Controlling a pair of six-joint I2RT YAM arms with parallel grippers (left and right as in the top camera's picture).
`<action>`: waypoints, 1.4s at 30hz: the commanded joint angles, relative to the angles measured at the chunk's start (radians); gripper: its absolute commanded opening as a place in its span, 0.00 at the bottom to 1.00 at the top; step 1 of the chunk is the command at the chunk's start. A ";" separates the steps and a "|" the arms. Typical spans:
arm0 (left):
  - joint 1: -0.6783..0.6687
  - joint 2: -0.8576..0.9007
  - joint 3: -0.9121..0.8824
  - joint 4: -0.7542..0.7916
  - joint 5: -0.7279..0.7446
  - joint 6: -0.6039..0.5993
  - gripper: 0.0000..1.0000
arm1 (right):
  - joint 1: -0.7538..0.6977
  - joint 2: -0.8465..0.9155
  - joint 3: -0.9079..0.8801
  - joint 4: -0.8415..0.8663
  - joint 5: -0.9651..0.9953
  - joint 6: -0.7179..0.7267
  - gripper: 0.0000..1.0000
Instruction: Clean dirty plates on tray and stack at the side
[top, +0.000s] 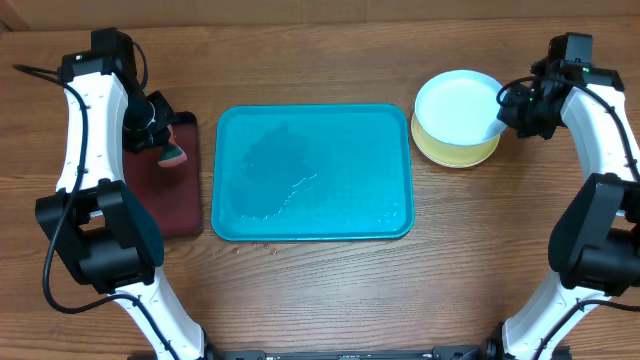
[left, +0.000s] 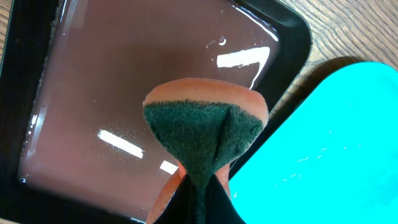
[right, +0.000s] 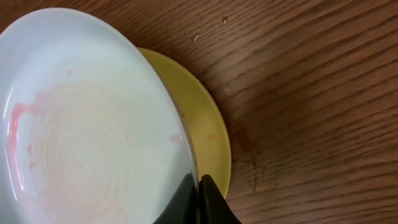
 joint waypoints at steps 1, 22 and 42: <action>0.004 -0.002 -0.004 0.001 0.011 0.019 0.04 | 0.004 0.003 0.001 0.004 0.000 0.008 0.10; 0.006 0.028 -0.005 0.003 0.000 0.019 0.04 | 0.191 0.003 0.001 0.025 -0.318 -0.091 0.65; 0.078 0.124 -0.005 0.064 -0.067 0.019 0.32 | 0.584 0.003 0.001 0.110 -0.202 -0.086 1.00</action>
